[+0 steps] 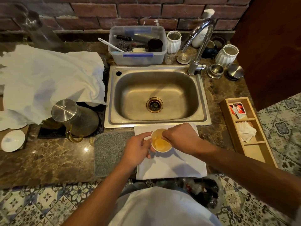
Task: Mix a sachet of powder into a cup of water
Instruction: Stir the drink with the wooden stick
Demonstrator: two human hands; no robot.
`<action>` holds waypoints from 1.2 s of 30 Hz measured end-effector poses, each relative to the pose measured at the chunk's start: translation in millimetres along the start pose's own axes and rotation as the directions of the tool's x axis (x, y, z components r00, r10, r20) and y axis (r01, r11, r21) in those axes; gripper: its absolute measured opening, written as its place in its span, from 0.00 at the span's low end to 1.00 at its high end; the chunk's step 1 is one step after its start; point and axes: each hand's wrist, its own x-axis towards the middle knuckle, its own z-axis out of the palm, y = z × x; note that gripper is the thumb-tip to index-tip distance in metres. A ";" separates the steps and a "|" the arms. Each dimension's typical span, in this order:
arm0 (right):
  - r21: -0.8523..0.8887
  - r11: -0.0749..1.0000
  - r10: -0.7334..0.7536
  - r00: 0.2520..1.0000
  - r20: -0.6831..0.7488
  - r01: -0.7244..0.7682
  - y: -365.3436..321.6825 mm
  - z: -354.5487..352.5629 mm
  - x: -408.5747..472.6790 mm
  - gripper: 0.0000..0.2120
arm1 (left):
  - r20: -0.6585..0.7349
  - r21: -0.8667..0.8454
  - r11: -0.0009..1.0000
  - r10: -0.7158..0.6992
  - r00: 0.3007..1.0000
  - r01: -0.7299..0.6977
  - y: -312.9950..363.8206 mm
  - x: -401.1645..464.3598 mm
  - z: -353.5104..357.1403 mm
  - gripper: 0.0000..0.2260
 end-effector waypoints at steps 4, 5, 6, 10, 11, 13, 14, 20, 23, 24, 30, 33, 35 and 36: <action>-0.021 1.000 0.009 0.999 0.051 -0.007 -2.3 4.4 3.5 0.14 | -0.012 -0.015 1.000 -0.001 1.000 0.001 -0.3 0.7 0.5 0.13; -0.014 1.000 0.021 0.999 0.047 -0.020 -1.3 5.6 3.4 0.14 | -0.010 -0.024 1.000 -0.003 1.000 0.002 -0.7 1.2 0.9 0.13; -0.009 0.999 0.035 0.999 0.039 -0.034 0.1 6.4 2.9 0.14 | -0.007 -0.037 0.999 -0.007 1.000 0.007 -1.6 1.6 1.2 0.12; -0.028 0.998 0.059 0.996 0.061 -0.057 5.5 6.8 -3.5 0.11 | 0.010 -0.087 0.996 -0.034 0.999 0.035 -5.0 2.2 2.5 0.13; -0.029 0.998 0.065 0.994 0.085 -0.063 5.9 6.5 -5.8 0.12 | 0.012 -0.097 0.995 -0.033 0.999 0.034 -4.6 1.9 2.9 0.13; -0.035 0.997 0.069 0.989 0.133 -0.065 4.3 5.1 -10.8 0.14 | 0.011 -0.114 0.993 -0.029 1.000 0.030 -3.5 1.8 3.5 0.13; -0.038 0.997 0.070 0.986 0.150 -0.065 3.0 4.2 -13.5 0.13 | 0.010 -0.120 0.992 -0.029 1.000 0.030 -2.5 1.5 3.8 0.12; 0.022 0.993 0.112 0.972 0.207 -0.119 -20.3 7.4 -21.0 0.14 | 0.001 -0.169 0.984 -0.064 0.998 0.064 0.7 -0.6 6.2 0.13; 0.055 0.987 0.136 0.966 0.218 -0.151 -33.2 14.3 -14.2 0.15 | -0.014 -0.138 0.989 -0.058 0.998 0.056 -1.8 -0.6 7.4 0.13; 0.067 0.986 0.139 0.969 0.204 -0.156 -33.0 15.2 -10.2 0.15 | -0.013 -0.133 0.990 -0.056 0.998 0.054 -1.7 -0.5 7.3 0.13; 0.103 0.981 0.148 0.981 0.125 -0.162 -14.0 3.6 5.7 0.20 | -0.005 -0.160 0.985 -0.066 0.998 0.065 0.8 -1.3 6.3 0.13; 0.047 0.987 0.145 0.979 0.143 -0.153 -10.1 -0.7 0.1 0.20 | -0.050 -0.175 0.983 -0.073 0.996 0.063 -0.5 -3.1 10.0 0.13; -0.008 0.990 0.141 0.974 0.178 -0.142 -11.1 -0.7 -6.6 0.17 | -0.070 -0.192 0.979 -0.077 0.995 0.062 -1.9 -3.9 13.5 0.13; -0.016 0.990 0.139 0.970 0.201 -0.139 -13.1 -0.7 -9.8 0.16 | -0.076 -0.194 0.979 -0.079 0.994 0.063 -2.0 -4.6 14.4 0.12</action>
